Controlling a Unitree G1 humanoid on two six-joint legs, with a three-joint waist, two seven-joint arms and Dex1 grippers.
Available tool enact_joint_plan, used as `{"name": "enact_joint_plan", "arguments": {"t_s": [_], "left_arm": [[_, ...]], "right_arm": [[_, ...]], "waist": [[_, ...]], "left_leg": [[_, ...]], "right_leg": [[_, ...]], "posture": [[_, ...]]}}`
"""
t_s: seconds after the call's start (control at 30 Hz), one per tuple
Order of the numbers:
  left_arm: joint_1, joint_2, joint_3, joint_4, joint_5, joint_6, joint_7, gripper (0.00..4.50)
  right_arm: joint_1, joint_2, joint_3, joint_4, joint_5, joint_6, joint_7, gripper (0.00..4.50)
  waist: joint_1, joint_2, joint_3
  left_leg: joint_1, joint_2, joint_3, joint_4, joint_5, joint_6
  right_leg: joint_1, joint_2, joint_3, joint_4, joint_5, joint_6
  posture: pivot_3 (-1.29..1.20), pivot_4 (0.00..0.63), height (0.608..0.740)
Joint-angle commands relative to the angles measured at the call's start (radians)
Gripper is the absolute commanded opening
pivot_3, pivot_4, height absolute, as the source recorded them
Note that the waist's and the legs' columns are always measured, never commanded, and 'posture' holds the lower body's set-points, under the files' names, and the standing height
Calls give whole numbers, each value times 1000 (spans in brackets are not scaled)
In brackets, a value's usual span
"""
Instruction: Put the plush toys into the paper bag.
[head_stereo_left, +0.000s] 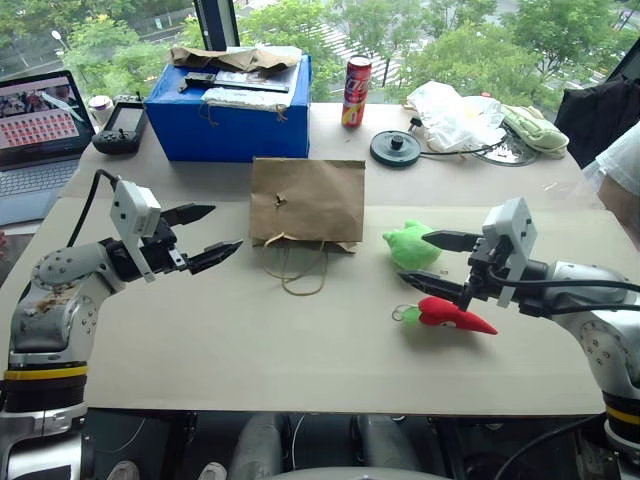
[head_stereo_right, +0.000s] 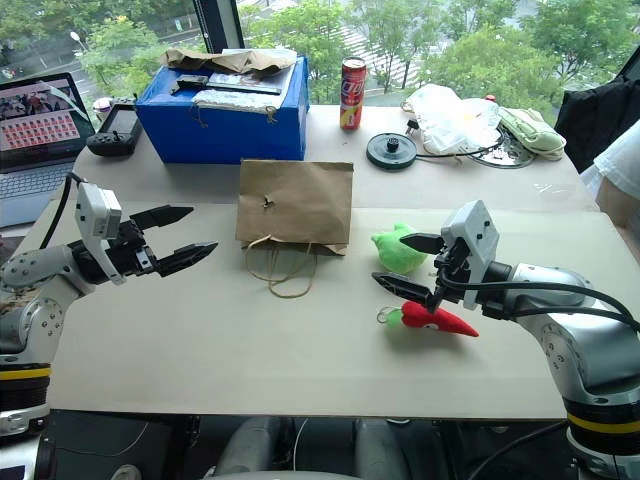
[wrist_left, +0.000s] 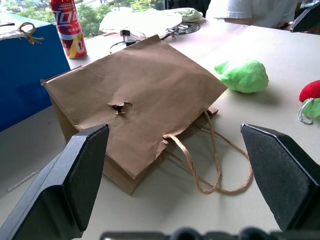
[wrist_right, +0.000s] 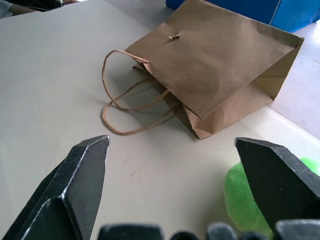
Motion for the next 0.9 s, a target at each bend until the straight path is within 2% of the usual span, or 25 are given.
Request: {"name": "enact_joint_plan", "arguments": {"t_s": [0.03,0.3,0.43,0.57,0.7,0.9], "left_arm": [[-11,16,15,-10,9,-28,-14,4500],[-103,17,-74,269,234,-403,-85,4500],[-207,17,-160,486,410,-719,-75,4500],[-311,-28,-218,655,480,-897,-62,4500],[-436,-71,-337,864,689,-1171,63,4500],[-558,-157,-418,1079,803,-1309,205,4500]], "right_arm": [[-22,8,6,-14,-3,-22,-2,4458],[-5,6,33,-41,-23,-2,-32,4458],[8,9,42,-58,-28,3,-50,4458],[14,11,59,-72,-42,11,-78,4458],[28,-2,69,-89,-56,9,-80,4458],[31,11,57,-108,-62,21,-118,4458]], "waist": [[0,0,0],[4,0,0],[12,0,0],[21,0,0],[24,0,0],[22,0,0]], "left_leg": [[0,0,0,0,0,0],[0,-1,1,0,0,0],[-1,-1,1,0,0,0],[-2,-1,1,1,0,0],[-2,-2,1,2,0,1],[-4,-2,1,2,-1,1]], "right_leg": [[0,0,0,0,0,0],[0,0,0,0,0,0],[0,0,0,-1,0,0],[-1,0,-1,-1,0,0],[0,0,-1,-2,0,0],[-1,0,-2,-3,0,0]], "posture": [[0,150,739],[0,150,739],[0,150,739],[0,150,739],[0,150,739],[0,150,739]]}}
